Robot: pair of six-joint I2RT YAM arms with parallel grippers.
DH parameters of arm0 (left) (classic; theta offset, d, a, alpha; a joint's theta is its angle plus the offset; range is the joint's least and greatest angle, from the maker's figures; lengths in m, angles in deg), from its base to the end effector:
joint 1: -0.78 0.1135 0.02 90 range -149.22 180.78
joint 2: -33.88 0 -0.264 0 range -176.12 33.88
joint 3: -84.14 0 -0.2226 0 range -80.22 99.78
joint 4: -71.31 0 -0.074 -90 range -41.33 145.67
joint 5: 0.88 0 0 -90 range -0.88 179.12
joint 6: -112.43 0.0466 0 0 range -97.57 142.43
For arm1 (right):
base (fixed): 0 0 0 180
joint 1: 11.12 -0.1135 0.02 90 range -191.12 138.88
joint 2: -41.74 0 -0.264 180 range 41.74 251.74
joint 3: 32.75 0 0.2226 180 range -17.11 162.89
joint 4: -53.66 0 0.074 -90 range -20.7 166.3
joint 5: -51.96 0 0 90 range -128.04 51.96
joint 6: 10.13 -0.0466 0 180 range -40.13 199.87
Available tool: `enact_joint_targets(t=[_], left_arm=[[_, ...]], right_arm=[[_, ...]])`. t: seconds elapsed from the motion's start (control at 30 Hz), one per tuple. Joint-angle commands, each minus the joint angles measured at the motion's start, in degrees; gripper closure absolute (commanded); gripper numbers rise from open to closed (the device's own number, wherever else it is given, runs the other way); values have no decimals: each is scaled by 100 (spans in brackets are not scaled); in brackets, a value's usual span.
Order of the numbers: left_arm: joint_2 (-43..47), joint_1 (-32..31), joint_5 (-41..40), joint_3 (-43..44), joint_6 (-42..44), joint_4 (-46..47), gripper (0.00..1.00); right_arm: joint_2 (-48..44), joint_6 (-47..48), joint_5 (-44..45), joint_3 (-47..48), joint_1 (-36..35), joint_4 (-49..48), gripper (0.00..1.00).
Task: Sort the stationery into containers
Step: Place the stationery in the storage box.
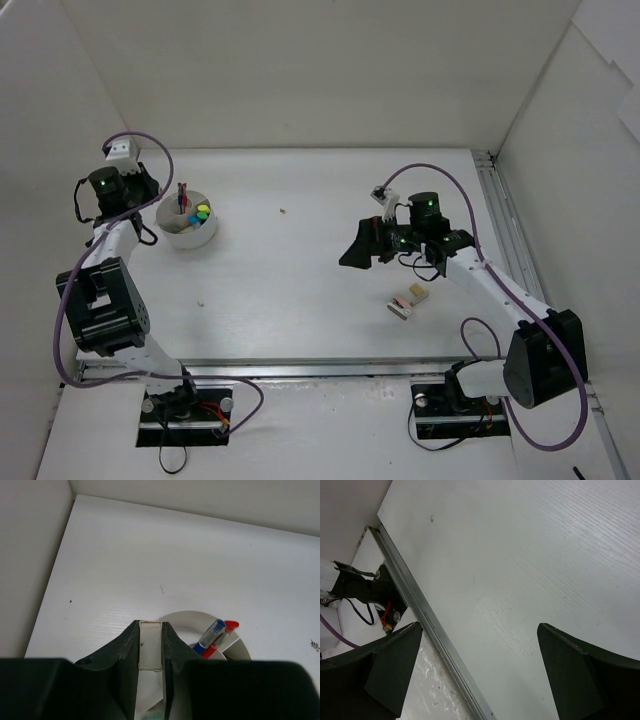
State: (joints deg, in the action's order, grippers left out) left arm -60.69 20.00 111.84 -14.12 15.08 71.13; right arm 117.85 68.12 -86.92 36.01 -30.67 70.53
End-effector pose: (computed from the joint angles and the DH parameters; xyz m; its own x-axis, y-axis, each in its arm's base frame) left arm 0.3572 0.1055 0.3009 -0.2174 -0.2008 -0.9552 0.0241 0.9772 -0.2109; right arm 0.2454 0.1244 0.2984 -0.5551 -0.0550 -0.8299 -0.7706 0.4096 0.4883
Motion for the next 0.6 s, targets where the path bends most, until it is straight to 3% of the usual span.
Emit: enact_joint_targets(t=[0.0, 0.23, 0.57], left_arm=[[-149, -24, 101, 648, -90, 598, 100], [-853, -77, 654, 1256, -47, 396, 100], [-1187, -244, 172, 1326, 314, 132, 100]], right_arm=[[-150, 94, -51, 172, 65, -159, 2], [70, 67, -69, 304, 92, -159, 2], [395, 6, -209, 506, 83, -159, 2]])
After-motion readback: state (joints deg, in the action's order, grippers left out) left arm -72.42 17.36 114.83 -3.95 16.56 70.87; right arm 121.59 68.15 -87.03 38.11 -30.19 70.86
